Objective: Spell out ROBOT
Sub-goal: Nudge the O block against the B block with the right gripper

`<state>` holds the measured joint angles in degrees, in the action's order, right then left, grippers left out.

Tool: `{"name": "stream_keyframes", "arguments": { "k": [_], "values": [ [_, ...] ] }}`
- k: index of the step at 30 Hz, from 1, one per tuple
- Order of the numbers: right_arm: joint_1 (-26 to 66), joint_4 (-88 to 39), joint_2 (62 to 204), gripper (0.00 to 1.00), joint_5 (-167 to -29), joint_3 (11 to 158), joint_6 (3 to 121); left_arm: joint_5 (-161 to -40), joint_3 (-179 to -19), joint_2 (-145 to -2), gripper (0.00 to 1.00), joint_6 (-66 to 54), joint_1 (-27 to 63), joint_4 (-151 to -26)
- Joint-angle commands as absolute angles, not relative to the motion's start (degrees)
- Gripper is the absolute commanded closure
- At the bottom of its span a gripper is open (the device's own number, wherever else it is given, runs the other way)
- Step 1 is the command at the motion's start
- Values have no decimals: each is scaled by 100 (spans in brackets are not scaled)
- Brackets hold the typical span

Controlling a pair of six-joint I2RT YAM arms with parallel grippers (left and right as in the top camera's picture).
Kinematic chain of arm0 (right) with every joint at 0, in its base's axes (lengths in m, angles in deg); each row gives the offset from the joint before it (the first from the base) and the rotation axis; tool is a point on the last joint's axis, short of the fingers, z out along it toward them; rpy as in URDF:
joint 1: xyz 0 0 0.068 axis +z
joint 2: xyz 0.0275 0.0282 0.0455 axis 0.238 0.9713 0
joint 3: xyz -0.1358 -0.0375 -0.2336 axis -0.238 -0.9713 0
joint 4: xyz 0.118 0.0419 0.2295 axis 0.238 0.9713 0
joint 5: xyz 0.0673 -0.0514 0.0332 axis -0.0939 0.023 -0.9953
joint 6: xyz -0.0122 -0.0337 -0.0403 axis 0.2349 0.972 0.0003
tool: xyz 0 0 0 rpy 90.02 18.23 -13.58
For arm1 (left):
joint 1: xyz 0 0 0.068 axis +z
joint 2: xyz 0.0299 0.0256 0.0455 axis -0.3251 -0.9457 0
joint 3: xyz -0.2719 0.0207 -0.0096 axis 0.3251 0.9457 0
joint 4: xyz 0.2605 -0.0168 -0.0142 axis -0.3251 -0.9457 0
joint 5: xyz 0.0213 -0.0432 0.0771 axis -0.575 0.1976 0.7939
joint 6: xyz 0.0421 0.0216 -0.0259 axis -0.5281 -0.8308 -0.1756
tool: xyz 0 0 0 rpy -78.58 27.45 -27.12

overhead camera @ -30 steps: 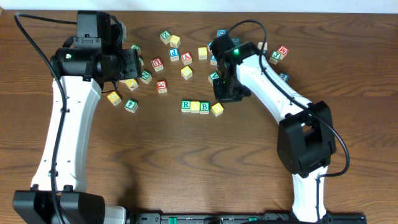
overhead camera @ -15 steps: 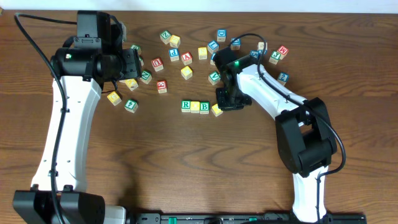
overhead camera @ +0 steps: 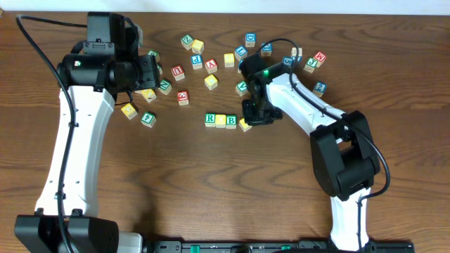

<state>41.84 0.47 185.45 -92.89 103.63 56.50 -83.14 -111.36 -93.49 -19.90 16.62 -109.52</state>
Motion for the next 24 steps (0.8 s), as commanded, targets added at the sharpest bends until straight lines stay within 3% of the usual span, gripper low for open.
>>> {"name": "stream_keyframes", "arguments": {
  "k": [1,24],
  "values": [
    [4276,51,18473,86,-9339,10326,5591,-8255,-11204,-9384,43,-2025,1693,-10941],
    [4313,27,18475,86,-9470,10326,5591,-8257,-11204,-9384,43,-2025,1693,-10921]
  ]
}}
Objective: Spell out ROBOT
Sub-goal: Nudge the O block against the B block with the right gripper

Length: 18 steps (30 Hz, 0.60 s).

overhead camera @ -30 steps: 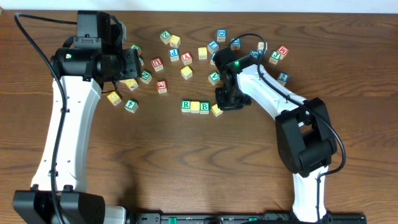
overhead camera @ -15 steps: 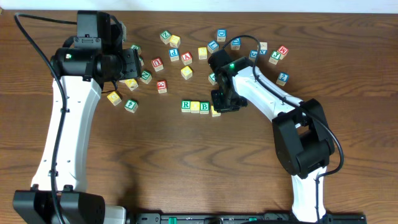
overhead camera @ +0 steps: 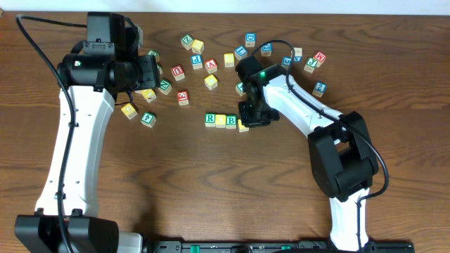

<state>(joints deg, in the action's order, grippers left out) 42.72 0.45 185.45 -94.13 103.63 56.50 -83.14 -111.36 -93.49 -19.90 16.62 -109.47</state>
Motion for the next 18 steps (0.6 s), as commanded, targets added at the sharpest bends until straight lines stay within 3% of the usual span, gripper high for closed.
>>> {"name": "stream_keyframes", "arguments": {
  "k": [1,18],
  "values": [
    [4313,19,18475,86,-9494,10326,5591,-8257,-11204,-9384,43,-2025,1693,-10921],
    [4311,167,18475,87,-9887,10326,5372,-8257,-11202,-9384,43,-2023,1693,-10921]
  ]
}}
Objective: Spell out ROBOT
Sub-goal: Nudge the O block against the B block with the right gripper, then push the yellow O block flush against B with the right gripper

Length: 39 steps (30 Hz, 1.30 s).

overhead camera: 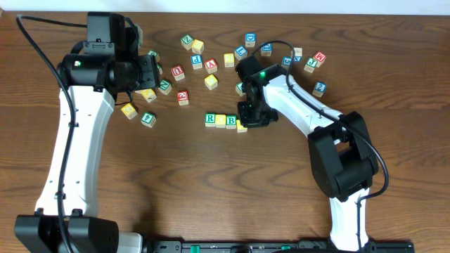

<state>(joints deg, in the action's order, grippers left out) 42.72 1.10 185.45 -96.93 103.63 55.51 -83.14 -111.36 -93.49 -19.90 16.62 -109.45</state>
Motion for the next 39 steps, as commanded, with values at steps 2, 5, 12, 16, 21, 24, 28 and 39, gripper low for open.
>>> {"name": "stream_keyframes", "arguments": {
  "k": [2,5,12,16,21,24,28,39],
  "values": [
    [4313,215,18473,87,-9920,10326,5353,-8257,-11204,-9384,43,-2023,1693,-10921],
    [4313,277,18473,86,-9920,10326,5353,-8257,-11204,-9384,43,-2023,1693,-10923],
    [4320,467,18475,84,-9920,10326,5363,-8257,-11204,-9384,43,-2023,1693,-10923],
    [4392,513,18473,89,-9920,10326,5383,-8257,-11204,-9384,43,-2023,1693,-10923],
    [4538,578,18473,99,-9914,10326,5383,-8257,-11204,-9384,43,-2023,1693,-10923],
    [4606,655,18475,99,-9901,10326,5416,-8257,-11204,-9384,43,-2023,1693,-10923],
    [4735,650,18475,99,-9848,10324,5471,-8257,-11202,-9384,43,-2023,1693,-10923],
    [4971,222,18475,99,-9380,10324,5462,-8257,-11204,-9384,43,-2023,1693,-10923]
  ]
}}
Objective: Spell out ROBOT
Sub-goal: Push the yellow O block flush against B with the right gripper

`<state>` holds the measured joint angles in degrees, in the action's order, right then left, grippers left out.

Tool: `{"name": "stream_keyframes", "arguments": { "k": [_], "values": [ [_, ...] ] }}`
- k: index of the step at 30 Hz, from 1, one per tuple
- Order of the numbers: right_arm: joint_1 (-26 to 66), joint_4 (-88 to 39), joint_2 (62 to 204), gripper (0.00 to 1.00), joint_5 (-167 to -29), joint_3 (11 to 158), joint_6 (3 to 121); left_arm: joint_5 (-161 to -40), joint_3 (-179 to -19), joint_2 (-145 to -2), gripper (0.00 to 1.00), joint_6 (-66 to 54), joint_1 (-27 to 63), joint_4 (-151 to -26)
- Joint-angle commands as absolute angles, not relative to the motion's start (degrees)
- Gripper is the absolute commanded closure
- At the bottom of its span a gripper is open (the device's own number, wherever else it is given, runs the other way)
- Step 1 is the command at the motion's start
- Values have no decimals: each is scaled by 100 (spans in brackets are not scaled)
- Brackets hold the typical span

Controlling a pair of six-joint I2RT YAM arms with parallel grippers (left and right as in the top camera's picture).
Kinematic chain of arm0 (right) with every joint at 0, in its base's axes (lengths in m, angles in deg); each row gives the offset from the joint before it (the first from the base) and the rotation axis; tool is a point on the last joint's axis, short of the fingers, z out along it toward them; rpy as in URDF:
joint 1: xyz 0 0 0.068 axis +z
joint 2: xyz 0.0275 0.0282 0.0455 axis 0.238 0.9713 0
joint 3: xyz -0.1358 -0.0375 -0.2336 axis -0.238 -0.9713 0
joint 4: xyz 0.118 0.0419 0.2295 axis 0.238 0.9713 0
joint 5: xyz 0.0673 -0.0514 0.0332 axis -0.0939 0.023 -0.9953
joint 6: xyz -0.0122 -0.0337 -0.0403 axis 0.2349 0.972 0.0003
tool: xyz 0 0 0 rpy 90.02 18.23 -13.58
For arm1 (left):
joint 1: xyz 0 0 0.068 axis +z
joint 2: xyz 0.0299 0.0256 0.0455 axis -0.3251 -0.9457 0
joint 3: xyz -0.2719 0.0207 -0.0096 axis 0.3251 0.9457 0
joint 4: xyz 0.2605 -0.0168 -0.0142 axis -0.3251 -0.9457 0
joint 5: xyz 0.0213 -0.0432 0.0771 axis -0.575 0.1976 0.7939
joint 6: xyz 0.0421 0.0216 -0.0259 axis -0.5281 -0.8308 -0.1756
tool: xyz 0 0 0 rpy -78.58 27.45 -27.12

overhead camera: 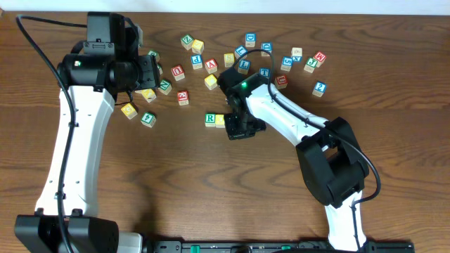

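Note:
A green block with a white R (210,119) lies mid-table, and a yellow block (220,120) touches its right side. My right gripper (237,128) hangs low right beside that yellow block, and its black head covers whatever lies to the right in the row. Whether its fingers are open or shut is hidden from above. My left gripper (149,73) hovers over a cluster of loose blocks at the far left, fingers unreadable.
Several loose letter blocks are scattered along the far side: a red A block (211,65), a yellow one (211,81), a red one (183,97), a green one (148,119) and a blue one (320,88). Both white arms reach in from the near edge.
My right gripper has moved left and toward the near edge, from beside the row's right end to over it. The green B block and the yellow block after it are now hidden. The left arm is unchanged.
The row read R, yellow, B, with a tilted yellow block off its right end under my right gripper. Over the following moments that block sat closer against B. Now the gripper covers that end of the row. The left arm stayed still.

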<state>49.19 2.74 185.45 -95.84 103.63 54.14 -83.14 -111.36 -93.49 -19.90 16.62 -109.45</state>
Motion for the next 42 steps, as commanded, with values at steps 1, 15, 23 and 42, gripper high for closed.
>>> {"name": "stream_keyframes", "arguments": {
  "k": [1,15,23,42],
  "values": [
    [4971,196,18475,99,-9315,10324,5460,-8257,-11202,-9384,43,-2023,1693,-10923],
    [4976,-8,18475,99,-9166,10324,5462,-8257,-11202,-9384,43,-2025,1693,-10923],
    [4976,-93,18475,99,-9166,10324,5464,-8257,-11204,-9384,43,-2025,1693,-10921],
    [4862,54,17837,97,-9313,10575,5534,-8257,-11202,-9384,43,-2023,1693,-10921]
  ]
}}
